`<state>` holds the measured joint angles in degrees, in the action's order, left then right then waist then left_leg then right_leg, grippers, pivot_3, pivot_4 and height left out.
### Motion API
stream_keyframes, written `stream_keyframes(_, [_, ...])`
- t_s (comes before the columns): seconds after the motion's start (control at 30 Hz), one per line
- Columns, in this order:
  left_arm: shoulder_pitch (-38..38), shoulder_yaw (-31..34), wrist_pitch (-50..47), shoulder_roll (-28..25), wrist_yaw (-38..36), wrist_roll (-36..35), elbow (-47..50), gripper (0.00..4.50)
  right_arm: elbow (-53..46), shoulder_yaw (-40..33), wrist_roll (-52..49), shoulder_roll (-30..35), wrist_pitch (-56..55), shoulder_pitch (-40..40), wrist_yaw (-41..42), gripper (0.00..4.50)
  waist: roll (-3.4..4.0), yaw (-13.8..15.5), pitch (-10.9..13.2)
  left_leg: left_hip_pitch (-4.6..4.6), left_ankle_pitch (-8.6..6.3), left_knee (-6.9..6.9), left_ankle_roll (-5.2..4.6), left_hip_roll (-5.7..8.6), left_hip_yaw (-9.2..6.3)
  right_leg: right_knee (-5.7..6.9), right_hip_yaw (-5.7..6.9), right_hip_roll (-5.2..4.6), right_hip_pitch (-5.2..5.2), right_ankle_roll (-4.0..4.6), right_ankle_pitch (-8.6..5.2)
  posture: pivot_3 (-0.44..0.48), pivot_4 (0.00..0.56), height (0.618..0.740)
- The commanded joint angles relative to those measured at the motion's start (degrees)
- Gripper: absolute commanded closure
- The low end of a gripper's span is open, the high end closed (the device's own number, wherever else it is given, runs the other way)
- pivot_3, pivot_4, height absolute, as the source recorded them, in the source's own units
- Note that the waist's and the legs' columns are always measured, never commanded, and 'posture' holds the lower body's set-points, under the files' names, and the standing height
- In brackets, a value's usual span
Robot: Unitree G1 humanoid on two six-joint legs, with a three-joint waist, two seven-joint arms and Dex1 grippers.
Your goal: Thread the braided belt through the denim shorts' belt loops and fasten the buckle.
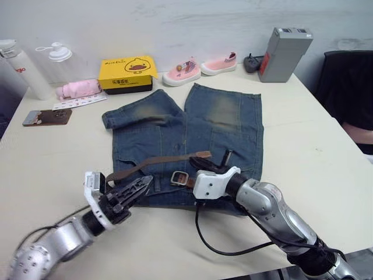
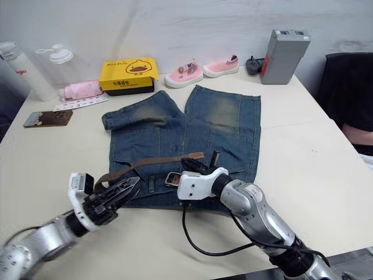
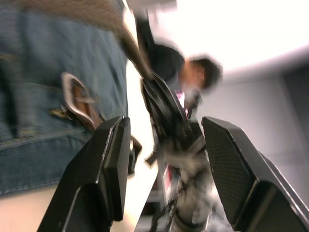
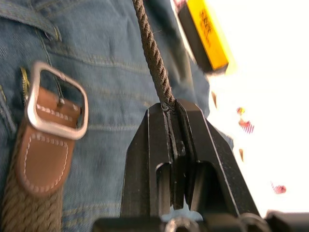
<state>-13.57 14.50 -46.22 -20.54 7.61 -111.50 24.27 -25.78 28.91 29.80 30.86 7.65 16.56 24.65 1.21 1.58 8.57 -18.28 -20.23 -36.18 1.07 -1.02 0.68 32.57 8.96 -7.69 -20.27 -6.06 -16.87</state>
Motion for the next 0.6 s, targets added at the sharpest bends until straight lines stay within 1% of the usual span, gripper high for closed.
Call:
stream_keyframes(0.03, [2.90, -1.79, 4.15, 6.11, 11.87, -1.50, 5.24, 1.83, 1.09, -0.93, 2.73, 0.43, -5.88, -0.45, -2.25, 4.50, -0.37, 0.09, -0.11, -0.01, 0.01, -0.05, -0.01, 0.02, 0.01, 0.01, 0.03, 0.01, 0.03, 0.00, 0.00, 0.000, 0.150, 0.706])
stream_keyframes(0.07, [3.41, -1.98, 4.78, 7.88, 14.51, -1.50, 5.70, 1.83, 1.34, -1.26, 3.04, 0.25, -6.73, -0.54, -2.46, 4.50, -0.44, 0.02, -0.17, -0.04, 0.04, -0.06, 0.04, -0.01, 0.05, -0.03, 0.03, 0.05, 0.06, 0.00, 0.00, 0.000, 0.150, 0.706])
stream_keyframes(0.13, [5.37, -1.97, 5.91, 10.93, 18.25, -1.50, 5.77, 1.83, 1.31, -1.98, 3.85, 0.21, -8.15, -0.82, -2.77, 4.50, -0.33, -0.06, -0.24, 0.00, 0.05, -0.03, 0.02, -0.01, 0.04, -0.05, 0.03, 0.07, 0.13, 0.01, 0.00, 0.000, 0.150, 0.706])
stream_keyframes(0.2, [6.39, -1.48, 5.80, 12.32, 19.32, -1.50, 5.84, 1.83, 1.50, -2.30, 4.60, 0.33, -8.89, -1.15, -2.42, 4.50, -0.30, -0.08, -0.26, 0.03, 0.06, 0.00, 0.01, 0.01, 0.06, -0.16, 0.05, 0.08, 0.20, 0.01, 0.00, 0.000, 0.150, 0.706])
stream_keyframes(0.33, [6.53, -0.32, 5.55, 13.83, 21.66, -1.50, 5.50, 1.83, 1.67, -2.91, 5.25, -0.27, -9.76, -1.56, -2.03, 4.50, -0.30, -0.13, -0.26, 0.04, 0.07, -0.02, 0.01, -0.03, 0.09, -0.16, 0.12, 0.16, 0.20, 0.05, -0.03, 0.000, 0.150, 0.706])
stream_keyframes(0.57, [7.55, 2.36, 3.40, 14.39, 24.51, -1.50, 1.29, 1.83, 1.46, -3.82, 6.22, -1.59, -11.09, -1.67, -2.05, 4.50, -0.31, -0.06, -0.26, 0.02, 0.07, -0.02, 0.01, 0.00, 0.07, -0.48, 0.18, 0.13, 0.23, 0.05, -0.03, 0.000, 0.150, 0.706])
stream_keyframes(0.6, [8.00, 2.55, 2.79, 14.46, 24.61, -1.50, 0.65, 2.06, 1.48, -3.89, 6.31, -1.73, -11.30, -1.69, -1.99, 4.50, -0.31, -0.04, -0.25, 0.01, 0.07, -0.02, 0.01, 0.00, 0.06, -0.48, 0.19, 0.14, 0.22, 0.05, -0.03, 0.000, 0.150, 0.706])
